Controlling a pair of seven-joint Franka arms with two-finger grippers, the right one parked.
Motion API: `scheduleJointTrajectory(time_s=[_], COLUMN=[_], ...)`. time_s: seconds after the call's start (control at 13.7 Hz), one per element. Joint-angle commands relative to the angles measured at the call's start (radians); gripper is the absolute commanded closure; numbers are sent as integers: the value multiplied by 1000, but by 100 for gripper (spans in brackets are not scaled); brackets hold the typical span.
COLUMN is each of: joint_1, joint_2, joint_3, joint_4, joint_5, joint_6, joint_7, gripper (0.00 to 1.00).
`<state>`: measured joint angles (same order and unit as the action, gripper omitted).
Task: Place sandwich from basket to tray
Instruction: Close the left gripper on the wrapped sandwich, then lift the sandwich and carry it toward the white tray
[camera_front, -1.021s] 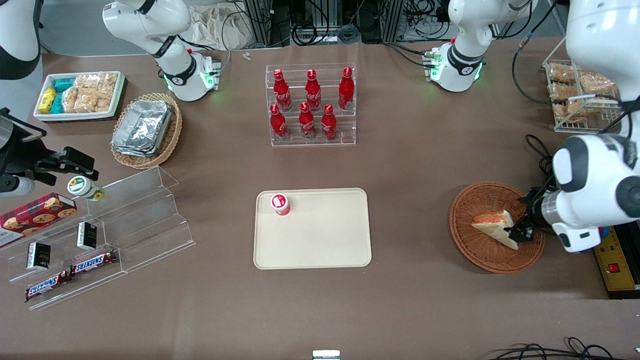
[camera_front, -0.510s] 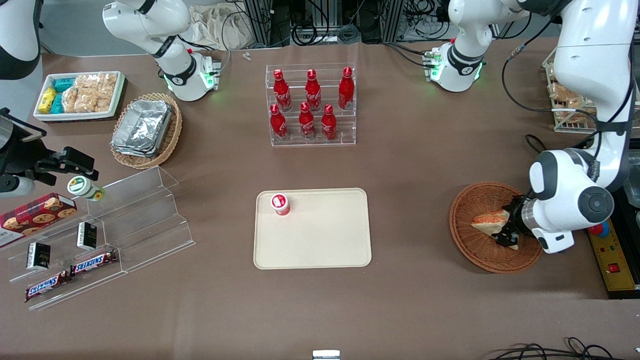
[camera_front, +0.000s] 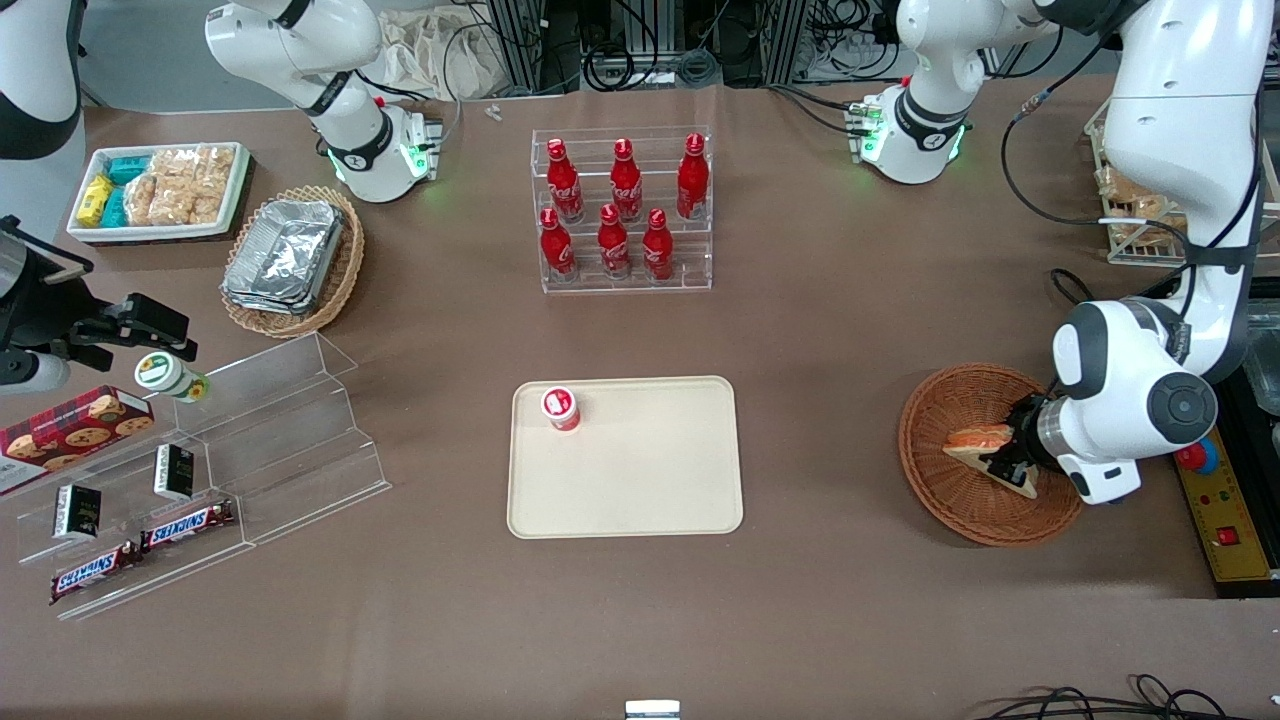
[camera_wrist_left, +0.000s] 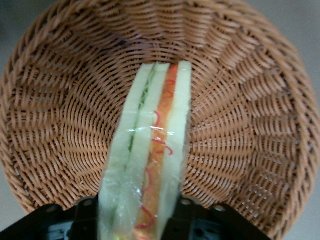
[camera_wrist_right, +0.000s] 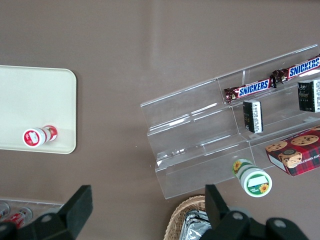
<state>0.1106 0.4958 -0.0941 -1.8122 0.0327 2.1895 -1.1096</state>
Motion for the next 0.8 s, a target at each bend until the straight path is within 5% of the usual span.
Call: scheduleJointTrajectory(time_s=[0.0, 0.29, 0.73], joint_1=[3, -12, -67], joint_2=[-118, -157, -145], joint_3=[-15, -103, -366], joint_4=[52, 238, 249], joint_5=[21, 15, 64], joint_6=[-182, -459, -432], joint_7=[28, 196, 457], gripper=[100, 100, 100])
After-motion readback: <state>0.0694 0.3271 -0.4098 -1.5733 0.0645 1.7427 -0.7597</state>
